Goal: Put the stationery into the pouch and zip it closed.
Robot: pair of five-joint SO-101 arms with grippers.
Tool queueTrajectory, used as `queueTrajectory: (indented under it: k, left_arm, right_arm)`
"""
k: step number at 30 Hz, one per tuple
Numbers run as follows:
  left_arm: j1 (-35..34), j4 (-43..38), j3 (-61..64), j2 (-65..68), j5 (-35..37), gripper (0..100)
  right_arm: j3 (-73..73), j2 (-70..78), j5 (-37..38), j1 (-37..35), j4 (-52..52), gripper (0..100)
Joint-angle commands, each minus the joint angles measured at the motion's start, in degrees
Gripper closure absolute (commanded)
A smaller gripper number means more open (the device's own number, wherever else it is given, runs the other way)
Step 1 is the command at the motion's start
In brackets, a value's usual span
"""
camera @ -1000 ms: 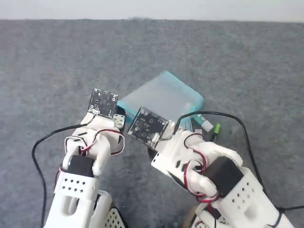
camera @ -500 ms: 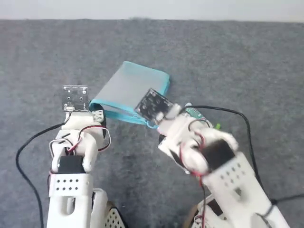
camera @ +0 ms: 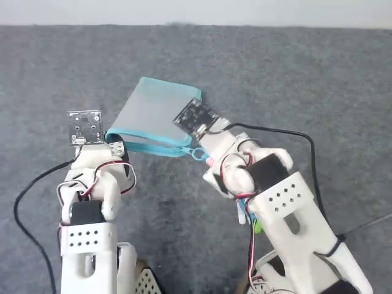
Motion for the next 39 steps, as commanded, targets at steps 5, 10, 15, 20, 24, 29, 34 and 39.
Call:
queueTrajectory:
  k: [5,10,15,20,24,29,34,39]
  left_arm:
    - [-1.23,-1.76,-1.63,0.53,1.14,99]
    - [-1.32,-1.76,-0.84,0.53,1.14,99]
    - [-1.58,-1.76,-0.84,0.26,1.14,99]
    - [-1.67,-1.76,0.04,0.09,0.70,99]
    - [-1.58,-1.76,0.31,0.09,0.70,99]
    - [-1.49,-1.76,0.48,0.09,0.62,99]
    - [-1.32,-1.76,0.48,0.09,0.62,99]
    - [-1.32,-1.67,0.48,0.18,0.62,99]
  right_arm:
    - [-14.59,-4.88,-0.62,-4.44,14.02,58.6]
    - [-15.47,-3.65,-0.26,8.92,18.42,62.8]
    - [-6.77,4.09,1.14,17.80,12.26,65.1]
    - [-2.55,11.91,7.56,22.90,3.38,65.0]
    - [-2.55,17.54,12.92,23.96,0.57,69.7]
    - [-2.64,22.73,15.38,24.13,-5.76,69.1]
    - [-2.73,27.12,20.13,23.34,-10.42,68.6]
    - [-2.73,31.78,20.48,23.52,-14.29,74.7]
